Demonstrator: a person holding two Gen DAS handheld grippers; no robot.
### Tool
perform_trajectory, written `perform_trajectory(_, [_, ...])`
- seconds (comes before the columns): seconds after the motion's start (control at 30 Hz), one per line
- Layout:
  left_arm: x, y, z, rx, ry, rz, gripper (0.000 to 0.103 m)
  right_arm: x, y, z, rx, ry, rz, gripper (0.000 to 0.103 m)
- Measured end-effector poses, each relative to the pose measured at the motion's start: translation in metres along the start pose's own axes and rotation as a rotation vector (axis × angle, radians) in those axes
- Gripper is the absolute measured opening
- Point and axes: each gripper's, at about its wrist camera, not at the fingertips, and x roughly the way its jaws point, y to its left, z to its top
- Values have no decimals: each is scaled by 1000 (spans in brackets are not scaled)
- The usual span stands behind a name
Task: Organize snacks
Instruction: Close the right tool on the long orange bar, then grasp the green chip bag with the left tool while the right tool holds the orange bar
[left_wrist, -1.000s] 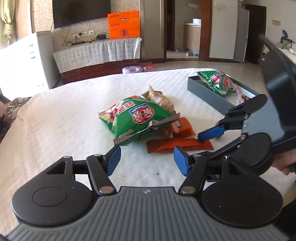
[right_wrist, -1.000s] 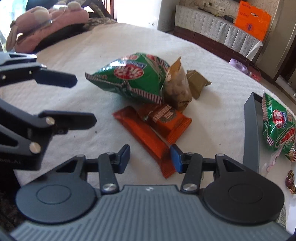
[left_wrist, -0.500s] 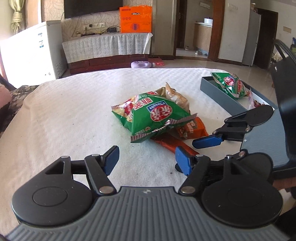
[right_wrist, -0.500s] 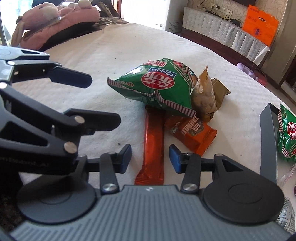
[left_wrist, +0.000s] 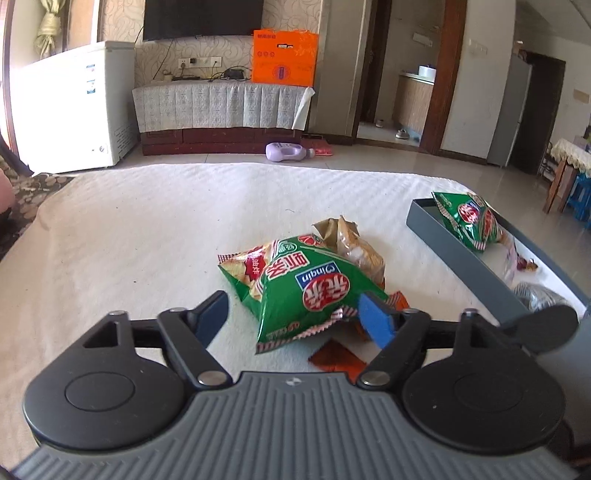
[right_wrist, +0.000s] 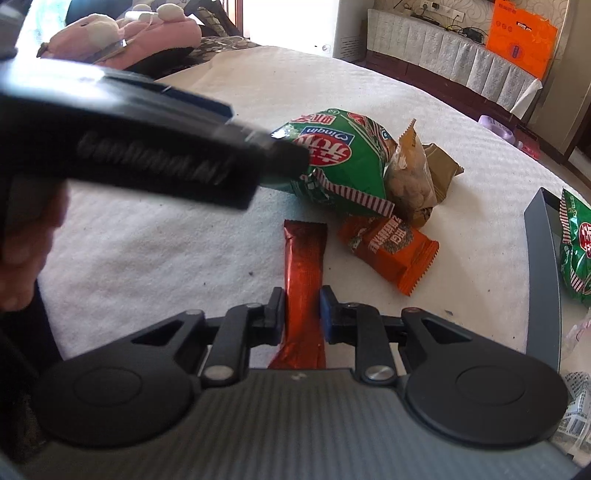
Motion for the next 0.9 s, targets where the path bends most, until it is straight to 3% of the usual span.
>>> perform_trajectory(0.2, [30,0,9,-20,22,31,85,-3,-1,-3,-8,1,12,24])
perform_trajectory(0.33, [44,12,22,-72,-6,-4,88,-3,0,-3,-15,4,18,24])
perform_trajectory(0.43, [56,19,25,-112,24,-45,89,-3,-1,-2,-15,6,22,24])
perform_trajectory(0.6, [74,14,18,-111,92,-52,92,-2,-4,0,-18,9,28,24])
perform_trajectory(0.9, [83,19,9,-132,109,-43,93,-2,0,1,-31,6,11,24])
